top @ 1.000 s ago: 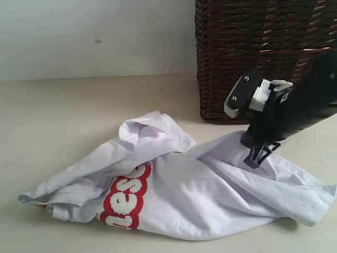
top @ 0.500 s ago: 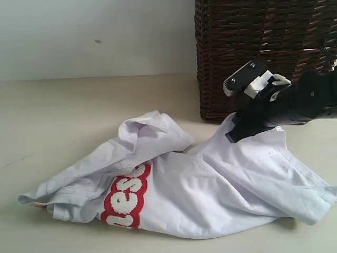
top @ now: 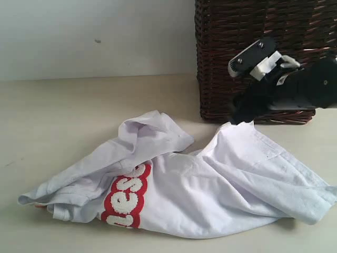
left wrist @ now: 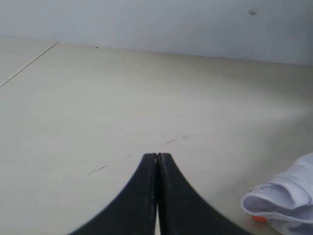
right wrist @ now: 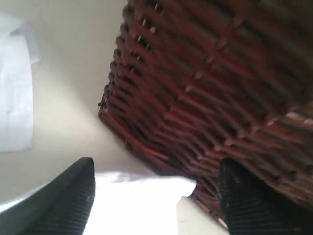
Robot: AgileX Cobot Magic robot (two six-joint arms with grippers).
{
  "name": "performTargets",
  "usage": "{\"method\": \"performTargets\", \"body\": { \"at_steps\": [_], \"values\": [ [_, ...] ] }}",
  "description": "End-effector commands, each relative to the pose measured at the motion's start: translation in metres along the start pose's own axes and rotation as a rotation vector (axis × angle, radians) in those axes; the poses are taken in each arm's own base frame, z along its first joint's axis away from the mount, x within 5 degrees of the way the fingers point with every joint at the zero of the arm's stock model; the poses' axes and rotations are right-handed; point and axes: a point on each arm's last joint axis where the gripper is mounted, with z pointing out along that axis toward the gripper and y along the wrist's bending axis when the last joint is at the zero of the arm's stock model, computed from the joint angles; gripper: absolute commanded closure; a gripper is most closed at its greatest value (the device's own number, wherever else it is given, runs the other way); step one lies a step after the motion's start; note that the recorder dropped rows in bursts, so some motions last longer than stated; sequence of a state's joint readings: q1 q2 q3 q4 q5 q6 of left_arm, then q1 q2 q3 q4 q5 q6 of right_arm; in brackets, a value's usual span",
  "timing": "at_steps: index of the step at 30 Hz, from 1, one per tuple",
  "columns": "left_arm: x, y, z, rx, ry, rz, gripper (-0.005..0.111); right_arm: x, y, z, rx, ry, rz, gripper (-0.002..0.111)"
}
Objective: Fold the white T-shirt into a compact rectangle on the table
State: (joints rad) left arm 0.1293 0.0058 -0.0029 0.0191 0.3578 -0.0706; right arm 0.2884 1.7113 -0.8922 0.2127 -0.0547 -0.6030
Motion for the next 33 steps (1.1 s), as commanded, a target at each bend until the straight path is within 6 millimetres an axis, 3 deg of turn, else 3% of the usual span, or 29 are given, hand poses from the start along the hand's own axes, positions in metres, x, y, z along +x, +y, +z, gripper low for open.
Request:
{"method": "performTargets", "body": {
  "at_steps": [1,3,9,13,18,25,28,33],
  "values": [
    [0.0,0.0,0.0,-0.003,-0.011,-0.004,0.107,-0.018,-0.008,-0.03,0.02,-0.063,-0.009,0.04],
    [0.0,0.0,0.0,-0.003,-0.011,-0.004,0.107,-0.015,-0.006,-0.036,-0.018,-0.008,-0.091,0.04],
    [0.0,0.0,0.0,-0.003,-0.011,-0.004,0.107,0.031,0.004,-0.037,-0.33,0.362,-0.737,0.041],
    [0.0,0.0,0.0,-0.003,-0.011,-0.004,0.107,0.057,0.002,-0.042,-0.491,0.404,-0.9,0.041],
    [0.0,0.0,0.0,-0.003,-0.011,-0.004,0.107,0.083,-0.001,-0.045,-0.566,0.398,-0.918,0.041],
    [0.0,0.0,0.0,-0.003,-0.011,-0.004,0.107,0.096,0.014,-0.047,-0.62,0.374,-0.757,0.042],
    [0.0,0.0,0.0,-0.003,-0.011,-0.004,0.107,0.101,0.018,-0.048,-0.642,0.385,-0.728,0.052],
    [0.0,0.0,0.0,-0.003,-0.011,-0.004,0.107,0.11,0.023,-0.048,-0.679,0.413,-0.71,0.084]
  ]
}}
